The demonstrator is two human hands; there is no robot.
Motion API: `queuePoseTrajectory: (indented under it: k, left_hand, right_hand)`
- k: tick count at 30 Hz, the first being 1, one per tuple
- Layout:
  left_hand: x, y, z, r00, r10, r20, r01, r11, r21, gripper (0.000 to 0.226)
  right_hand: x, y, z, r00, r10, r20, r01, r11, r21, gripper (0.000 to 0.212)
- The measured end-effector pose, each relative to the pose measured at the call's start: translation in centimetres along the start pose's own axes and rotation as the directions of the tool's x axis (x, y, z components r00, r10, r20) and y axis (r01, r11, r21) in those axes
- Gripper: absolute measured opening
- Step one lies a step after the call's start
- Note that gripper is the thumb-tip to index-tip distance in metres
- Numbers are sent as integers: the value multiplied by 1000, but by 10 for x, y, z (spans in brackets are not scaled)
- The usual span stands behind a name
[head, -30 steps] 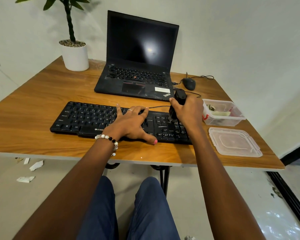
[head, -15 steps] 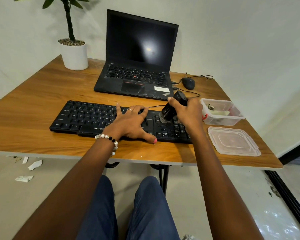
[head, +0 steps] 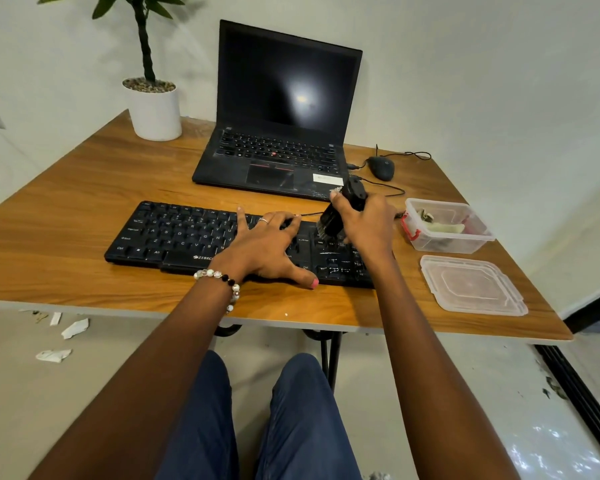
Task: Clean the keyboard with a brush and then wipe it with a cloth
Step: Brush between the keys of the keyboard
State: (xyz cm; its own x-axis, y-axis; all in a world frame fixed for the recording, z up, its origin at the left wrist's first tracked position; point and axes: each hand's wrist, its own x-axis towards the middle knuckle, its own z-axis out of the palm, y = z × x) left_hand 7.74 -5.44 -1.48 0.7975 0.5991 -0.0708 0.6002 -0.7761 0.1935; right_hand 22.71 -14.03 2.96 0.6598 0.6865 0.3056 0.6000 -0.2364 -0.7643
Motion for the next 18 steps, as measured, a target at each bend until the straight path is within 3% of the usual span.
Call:
queuePoseTrajectory:
  k: [6, 12, 18]
  left_hand:
    - [-1, 1, 1, 1000, -2, -17, 2, 1000, -2, 131]
    - [-2, 1, 0, 1000, -2, -24, 2, 1000, -1, 132]
    - [-2, 2, 1, 1000, 4, -26, -4, 1000, -2, 130]
  right_hand:
    - [9, -5, -16, 983, 47, 178, -25, 992, -123, 25]
    - [9, -6, -4, 999, -51, -18, 49, 995, -88, 31]
    - [9, -1, -9, 992, 7, 127, 6, 994, -105, 28]
